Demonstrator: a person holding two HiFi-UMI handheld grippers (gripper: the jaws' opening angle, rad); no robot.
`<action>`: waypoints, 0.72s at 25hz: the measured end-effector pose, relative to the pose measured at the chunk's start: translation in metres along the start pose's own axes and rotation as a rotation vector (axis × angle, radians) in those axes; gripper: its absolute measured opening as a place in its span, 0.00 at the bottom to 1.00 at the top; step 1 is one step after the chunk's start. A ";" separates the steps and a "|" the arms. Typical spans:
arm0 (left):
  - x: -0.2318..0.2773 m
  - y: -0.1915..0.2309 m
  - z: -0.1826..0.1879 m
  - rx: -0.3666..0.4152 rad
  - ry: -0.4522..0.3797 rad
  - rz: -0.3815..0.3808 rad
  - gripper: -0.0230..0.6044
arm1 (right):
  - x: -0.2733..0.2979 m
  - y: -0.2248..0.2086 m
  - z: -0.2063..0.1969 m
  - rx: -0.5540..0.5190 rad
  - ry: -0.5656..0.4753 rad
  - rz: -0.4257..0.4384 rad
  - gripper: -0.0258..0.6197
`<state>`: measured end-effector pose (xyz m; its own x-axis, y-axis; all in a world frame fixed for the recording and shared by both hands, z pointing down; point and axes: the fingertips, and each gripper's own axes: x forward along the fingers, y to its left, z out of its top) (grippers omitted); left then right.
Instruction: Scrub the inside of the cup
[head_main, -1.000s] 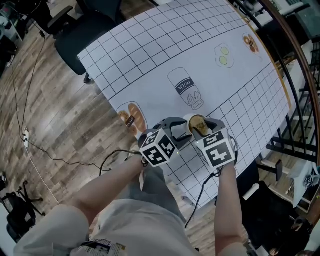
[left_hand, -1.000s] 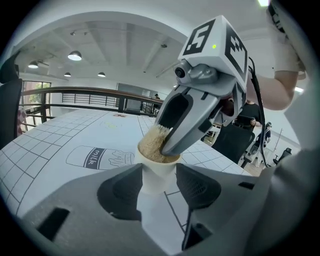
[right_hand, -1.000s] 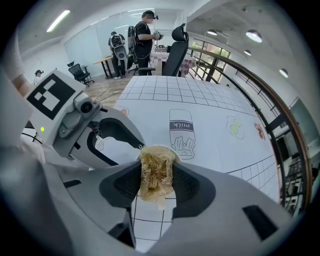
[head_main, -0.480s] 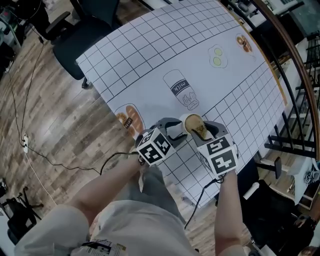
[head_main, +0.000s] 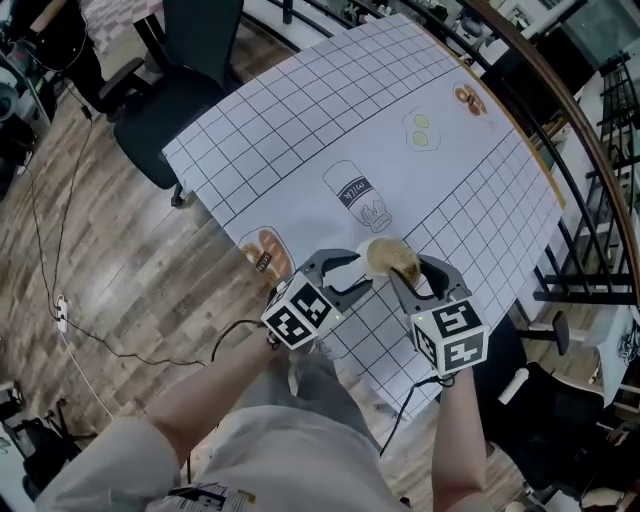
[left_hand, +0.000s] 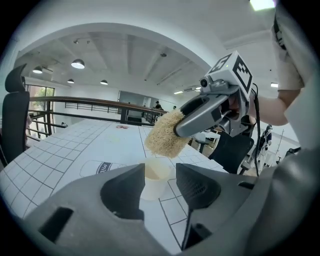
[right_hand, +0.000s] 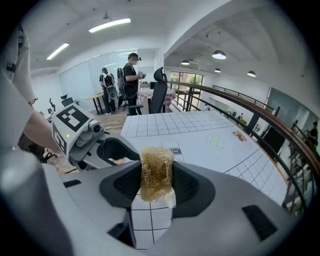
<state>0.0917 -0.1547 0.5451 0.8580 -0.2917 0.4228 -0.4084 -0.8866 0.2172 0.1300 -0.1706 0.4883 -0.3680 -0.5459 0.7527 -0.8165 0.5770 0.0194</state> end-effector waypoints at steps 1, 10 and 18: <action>-0.006 0.001 0.008 0.007 -0.014 0.013 0.36 | -0.005 0.000 0.005 0.011 -0.027 -0.006 0.30; -0.060 -0.008 0.087 0.065 -0.143 0.079 0.31 | -0.070 0.009 0.059 0.069 -0.261 -0.058 0.30; -0.117 -0.029 0.165 0.139 -0.276 0.125 0.20 | -0.134 0.020 0.097 0.086 -0.447 -0.095 0.30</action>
<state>0.0544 -0.1537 0.3438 0.8636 -0.4709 0.1803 -0.4860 -0.8726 0.0483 0.1201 -0.1448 0.3242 -0.4296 -0.8134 0.3922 -0.8831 0.4691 0.0055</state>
